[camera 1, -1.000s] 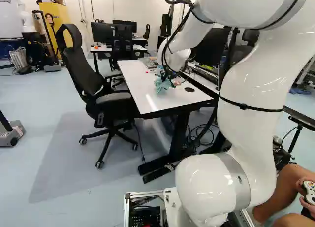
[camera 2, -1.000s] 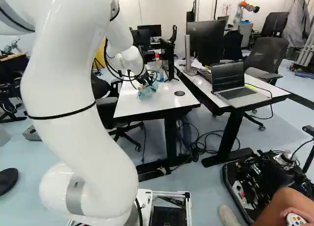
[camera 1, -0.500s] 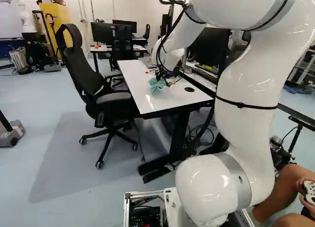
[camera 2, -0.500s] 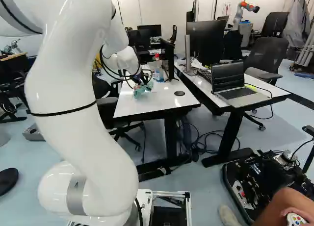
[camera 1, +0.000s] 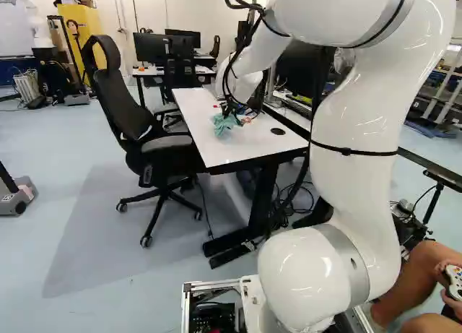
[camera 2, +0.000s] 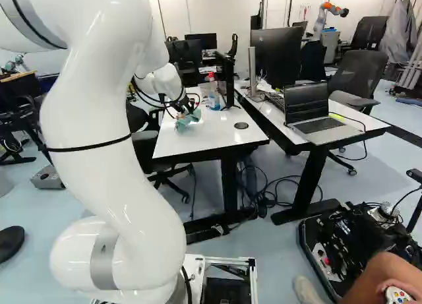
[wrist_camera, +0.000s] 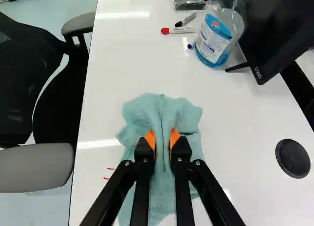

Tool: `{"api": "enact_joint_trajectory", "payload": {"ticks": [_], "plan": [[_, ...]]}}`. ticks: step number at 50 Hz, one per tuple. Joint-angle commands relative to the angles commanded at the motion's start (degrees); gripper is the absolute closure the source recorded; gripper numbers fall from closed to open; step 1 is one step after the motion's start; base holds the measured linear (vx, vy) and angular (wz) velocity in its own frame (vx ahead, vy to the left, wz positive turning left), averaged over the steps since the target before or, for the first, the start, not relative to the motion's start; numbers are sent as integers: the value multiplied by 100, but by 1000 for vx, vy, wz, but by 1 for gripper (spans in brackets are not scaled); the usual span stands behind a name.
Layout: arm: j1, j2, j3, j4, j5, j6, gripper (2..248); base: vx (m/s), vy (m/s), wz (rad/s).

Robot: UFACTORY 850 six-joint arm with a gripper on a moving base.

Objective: Clean the table with the green towel

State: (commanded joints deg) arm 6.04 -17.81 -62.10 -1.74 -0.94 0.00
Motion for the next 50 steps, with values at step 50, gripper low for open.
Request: {"api": "enact_joint_trajectory", "payload": {"ticks": [50], "plan": [[0,-371,-57,0,663,0,200,0,0,0]]}}
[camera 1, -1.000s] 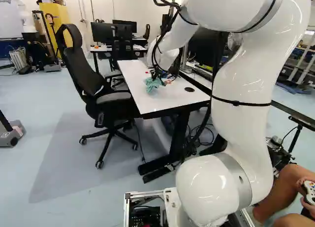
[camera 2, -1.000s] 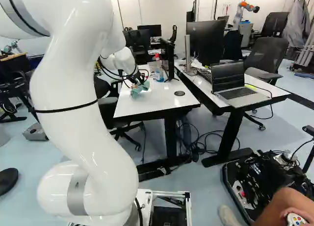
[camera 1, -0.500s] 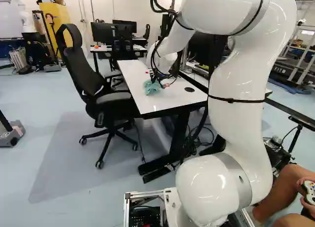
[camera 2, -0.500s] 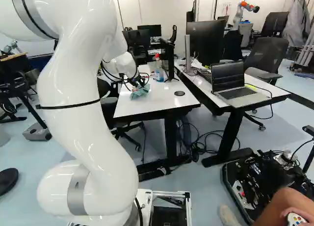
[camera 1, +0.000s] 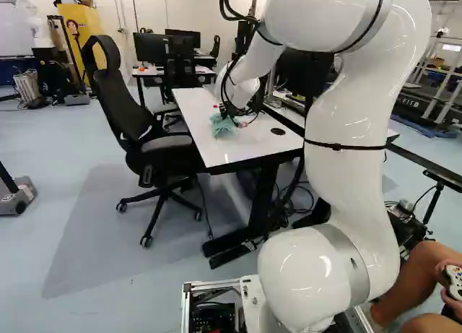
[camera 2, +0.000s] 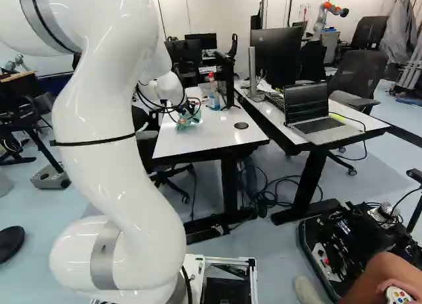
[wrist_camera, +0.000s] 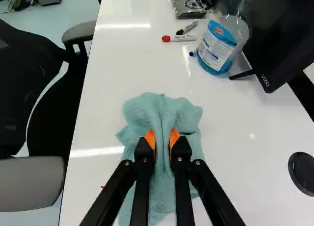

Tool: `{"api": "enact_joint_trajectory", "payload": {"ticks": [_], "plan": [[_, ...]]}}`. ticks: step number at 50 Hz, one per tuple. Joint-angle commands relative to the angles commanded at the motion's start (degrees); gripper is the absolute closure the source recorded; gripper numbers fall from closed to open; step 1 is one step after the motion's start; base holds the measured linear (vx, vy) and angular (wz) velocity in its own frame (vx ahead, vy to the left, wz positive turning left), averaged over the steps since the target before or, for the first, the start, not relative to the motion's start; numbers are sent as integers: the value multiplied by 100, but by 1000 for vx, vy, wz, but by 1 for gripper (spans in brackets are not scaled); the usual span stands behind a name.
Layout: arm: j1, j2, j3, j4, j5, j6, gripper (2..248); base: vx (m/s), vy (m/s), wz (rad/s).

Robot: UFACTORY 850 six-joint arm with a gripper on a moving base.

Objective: Clean the table with the green towel

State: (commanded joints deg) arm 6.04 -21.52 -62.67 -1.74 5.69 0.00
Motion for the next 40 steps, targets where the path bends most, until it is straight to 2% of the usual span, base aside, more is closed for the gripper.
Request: {"api": "enact_joint_trajectory", "payload": {"ticks": [25,40], "plan": [[0,-76,-13,0,-4,0,200,0,0,0],[0,-76,-13,0,-153,0,200,0,0,0]]}}
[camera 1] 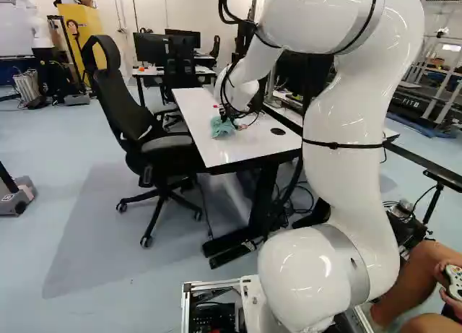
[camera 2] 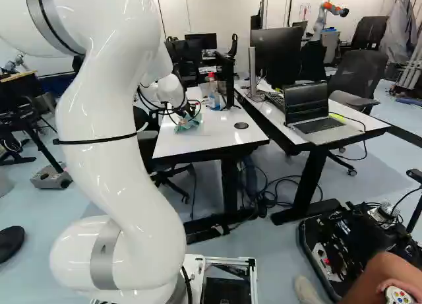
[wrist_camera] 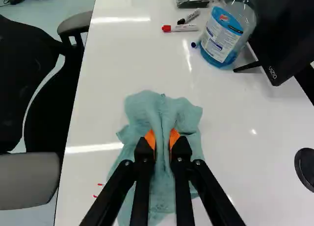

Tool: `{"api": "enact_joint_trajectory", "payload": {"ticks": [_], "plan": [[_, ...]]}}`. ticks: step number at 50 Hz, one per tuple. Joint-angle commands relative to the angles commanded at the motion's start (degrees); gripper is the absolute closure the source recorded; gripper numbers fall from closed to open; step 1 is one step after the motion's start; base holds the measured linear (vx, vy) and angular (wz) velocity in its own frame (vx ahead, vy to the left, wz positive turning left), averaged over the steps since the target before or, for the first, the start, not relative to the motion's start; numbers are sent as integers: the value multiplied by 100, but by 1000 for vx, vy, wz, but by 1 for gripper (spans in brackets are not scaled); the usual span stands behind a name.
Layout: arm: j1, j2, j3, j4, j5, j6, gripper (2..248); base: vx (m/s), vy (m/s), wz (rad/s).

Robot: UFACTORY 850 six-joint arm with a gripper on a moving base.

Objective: Clean the table with the green towel

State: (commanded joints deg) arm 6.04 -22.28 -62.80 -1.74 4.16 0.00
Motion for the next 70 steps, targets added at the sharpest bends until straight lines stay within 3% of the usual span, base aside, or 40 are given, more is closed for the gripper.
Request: {"api": "enact_joint_trajectory", "payload": {"ticks": [70], "plan": [[0,0,0,0,-782,0,200,0,0,0]]}}
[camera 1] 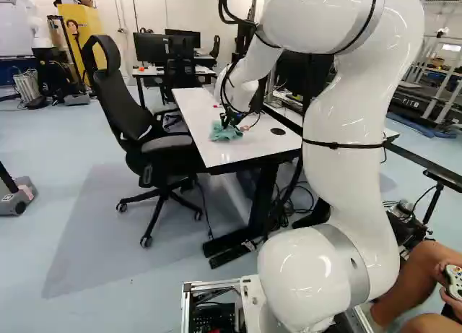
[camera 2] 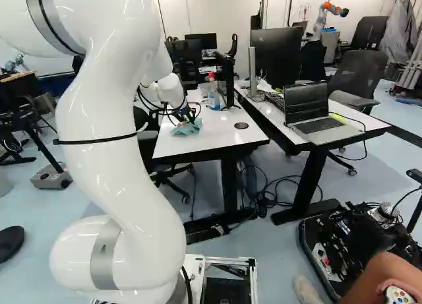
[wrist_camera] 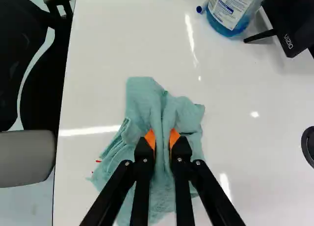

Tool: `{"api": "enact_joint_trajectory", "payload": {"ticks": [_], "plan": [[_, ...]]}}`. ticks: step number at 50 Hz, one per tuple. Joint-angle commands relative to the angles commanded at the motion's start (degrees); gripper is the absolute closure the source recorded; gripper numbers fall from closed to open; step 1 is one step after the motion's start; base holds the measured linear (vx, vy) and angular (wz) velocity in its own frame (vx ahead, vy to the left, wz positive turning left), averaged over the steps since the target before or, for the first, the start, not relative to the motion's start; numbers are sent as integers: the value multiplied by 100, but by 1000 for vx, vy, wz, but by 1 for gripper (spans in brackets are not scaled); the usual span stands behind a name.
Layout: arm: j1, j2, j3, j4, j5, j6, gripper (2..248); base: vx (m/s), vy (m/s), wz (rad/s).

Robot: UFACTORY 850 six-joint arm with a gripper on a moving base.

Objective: Clean the table with the green towel

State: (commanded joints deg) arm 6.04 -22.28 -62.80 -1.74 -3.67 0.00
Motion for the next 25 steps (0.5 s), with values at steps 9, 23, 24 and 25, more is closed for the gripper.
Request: {"api": "enact_joint_trajectory", "payload": {"ticks": [9,23,24,25], "plan": [[0,0,0,0,-60,0,200,0,0,0],[0,0,0,0,-142,0,200,0,0,0],[0,0,0,0,-148,0,200,0,0,0],[0,0,0,0,-154,0,200,0,0,0]]}}
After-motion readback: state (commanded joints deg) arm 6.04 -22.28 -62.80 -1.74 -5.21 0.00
